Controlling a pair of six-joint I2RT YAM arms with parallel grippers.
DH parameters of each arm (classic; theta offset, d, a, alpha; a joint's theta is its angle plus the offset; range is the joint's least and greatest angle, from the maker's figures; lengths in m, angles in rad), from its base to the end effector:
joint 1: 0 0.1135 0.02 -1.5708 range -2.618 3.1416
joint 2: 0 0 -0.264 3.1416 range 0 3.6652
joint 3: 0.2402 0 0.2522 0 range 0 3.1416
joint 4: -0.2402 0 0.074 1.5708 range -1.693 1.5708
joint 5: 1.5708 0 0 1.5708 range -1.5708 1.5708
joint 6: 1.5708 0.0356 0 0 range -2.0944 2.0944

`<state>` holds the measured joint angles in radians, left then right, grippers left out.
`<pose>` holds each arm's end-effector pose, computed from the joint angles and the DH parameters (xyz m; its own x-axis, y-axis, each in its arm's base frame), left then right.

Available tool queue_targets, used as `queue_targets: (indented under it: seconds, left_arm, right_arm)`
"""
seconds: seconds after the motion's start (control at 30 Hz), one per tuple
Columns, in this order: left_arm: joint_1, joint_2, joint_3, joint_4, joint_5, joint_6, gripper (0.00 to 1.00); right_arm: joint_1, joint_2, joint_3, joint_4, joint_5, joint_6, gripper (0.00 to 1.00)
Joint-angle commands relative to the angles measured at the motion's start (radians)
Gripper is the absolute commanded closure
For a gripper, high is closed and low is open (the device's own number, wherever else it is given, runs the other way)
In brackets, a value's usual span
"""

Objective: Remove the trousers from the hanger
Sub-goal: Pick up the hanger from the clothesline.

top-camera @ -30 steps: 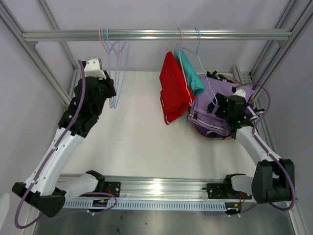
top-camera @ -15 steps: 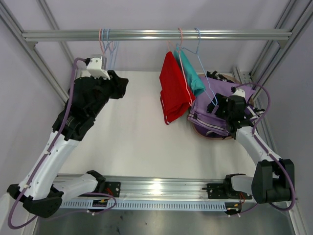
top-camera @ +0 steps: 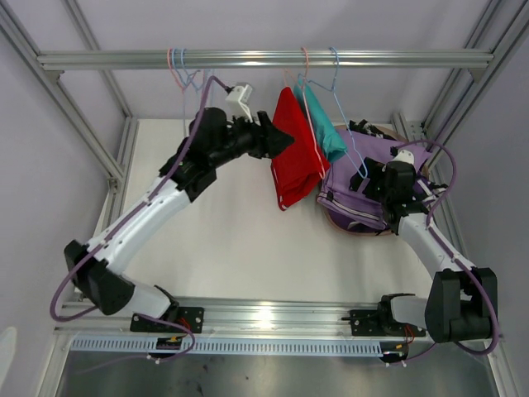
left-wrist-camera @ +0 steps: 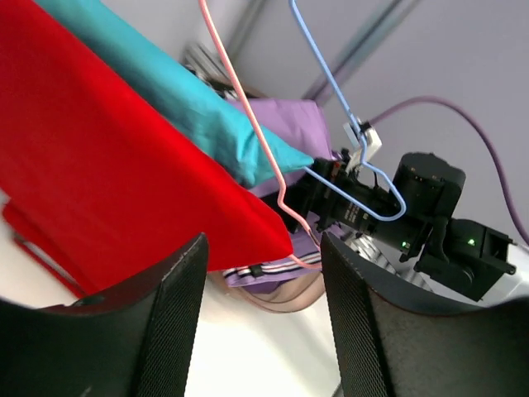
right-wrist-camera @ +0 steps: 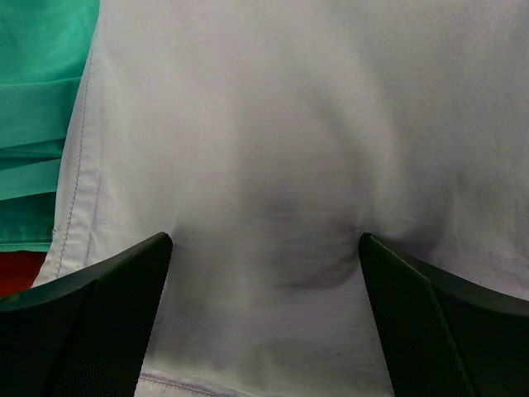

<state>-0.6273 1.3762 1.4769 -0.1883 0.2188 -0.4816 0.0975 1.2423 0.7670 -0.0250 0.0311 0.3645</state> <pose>0.2505 -0.1911 0.4473 -0.4093 -0.2618 -0.8741 0.6301 0.6117 -0.4782 0.2750 0.0258 0.2521 -0.4710 0.3119 -0.8251 0.1047 0.9485 0.2989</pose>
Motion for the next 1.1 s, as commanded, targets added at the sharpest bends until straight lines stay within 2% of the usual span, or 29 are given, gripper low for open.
queue_targets:
  seconds: [0.0,0.17,0.73,0.93,1.07]
  left_arm:
    - [-0.021,0.058,0.056,0.163,0.109,-0.080,0.39]
    - [-0.029,0.179,0.109,0.251,0.146,-0.115,0.37]
    - [-0.032,0.422,0.304,0.234,0.137,-0.137,0.37]
    - [-0.031,0.439,0.324,0.295,0.169,-0.251,0.47]
    - [-0.032,0.451,0.327,0.349,0.203,-0.357,0.49]
  right_arm:
    - [0.007,0.039,0.002,-0.030,-0.089,0.016,0.00]
    - [0.002,0.054,0.008,-0.033,-0.092,0.014,0.01]
    - [-0.005,0.025,0.003,-0.039,-0.102,0.014,0.01]
    - [-0.005,0.031,0.005,-0.036,-0.122,0.020,0.00]
    - [-0.004,0.032,0.003,-0.039,-0.131,0.021,0.01]
